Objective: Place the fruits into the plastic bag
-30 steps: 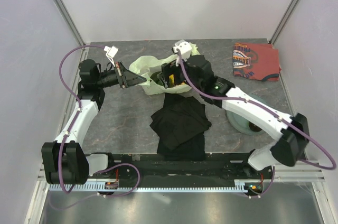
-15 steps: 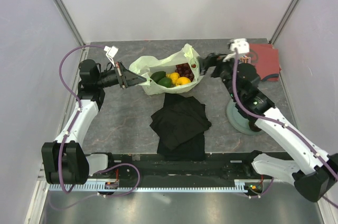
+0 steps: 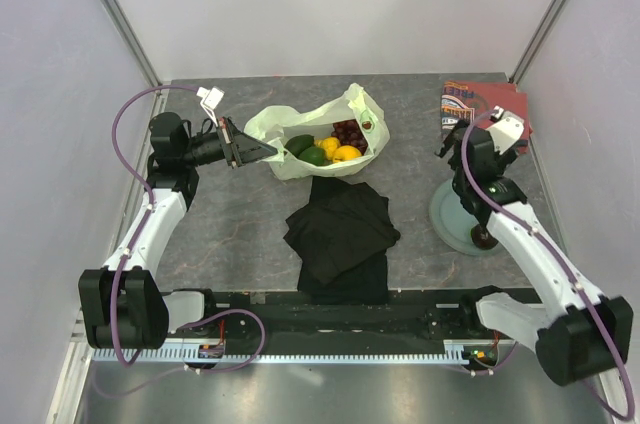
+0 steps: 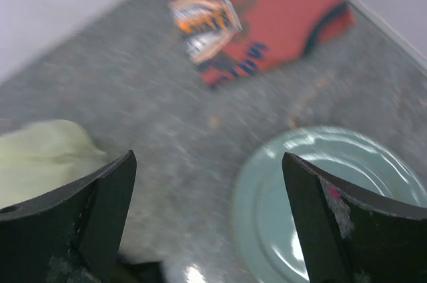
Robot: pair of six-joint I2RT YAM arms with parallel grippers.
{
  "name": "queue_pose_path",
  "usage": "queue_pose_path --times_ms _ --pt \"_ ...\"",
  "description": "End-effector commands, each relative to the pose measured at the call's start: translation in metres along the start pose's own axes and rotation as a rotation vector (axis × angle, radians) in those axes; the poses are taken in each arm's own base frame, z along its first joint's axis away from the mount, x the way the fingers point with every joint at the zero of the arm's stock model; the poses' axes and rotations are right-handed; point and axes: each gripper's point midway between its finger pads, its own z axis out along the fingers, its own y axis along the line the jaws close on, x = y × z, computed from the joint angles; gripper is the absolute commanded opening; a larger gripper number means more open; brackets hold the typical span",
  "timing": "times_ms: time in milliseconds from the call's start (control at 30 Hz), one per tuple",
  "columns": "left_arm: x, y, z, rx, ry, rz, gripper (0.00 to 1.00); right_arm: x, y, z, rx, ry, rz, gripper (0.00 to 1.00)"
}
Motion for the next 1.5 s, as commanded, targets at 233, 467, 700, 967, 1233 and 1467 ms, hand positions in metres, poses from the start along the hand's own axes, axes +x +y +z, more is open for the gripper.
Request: queue_pose_path --times_ms 233,467,700,967,1233,1467 --pt "-0.011 -0.009 0.0 0.014 -0.013 0.063 0.02 0.087 -0.093 -0.011 0.546 0.404 -0.183 0.98" --pt "-0.011 -0.008 0.0 0.014 -0.013 0.059 0.01 0.103 -0.127 -0.023 0.63 0.44 -0.162 0.98" --pt "-0.011 -0.009 0.0 0.014 -0.014 0.06 0.01 0.118 -0.142 -0.026 0.648 0.481 -0.116 0.98" --pt "-0.01 -0.009 0.0 0.015 -0.014 0.059 0.02 0.14 -0.154 -0.025 0.663 0.52 -0.071 0.98" --pt "-0.011 -0.01 0.0 0.015 -0.014 0.06 0.02 0.153 -0.169 -0.016 0.672 0.534 -0.007 0.97" --pt "-0.011 -0.01 0.0 0.015 -0.014 0.061 0.02 0.16 -0.168 -0.009 0.62 0.538 -0.002 0.95"
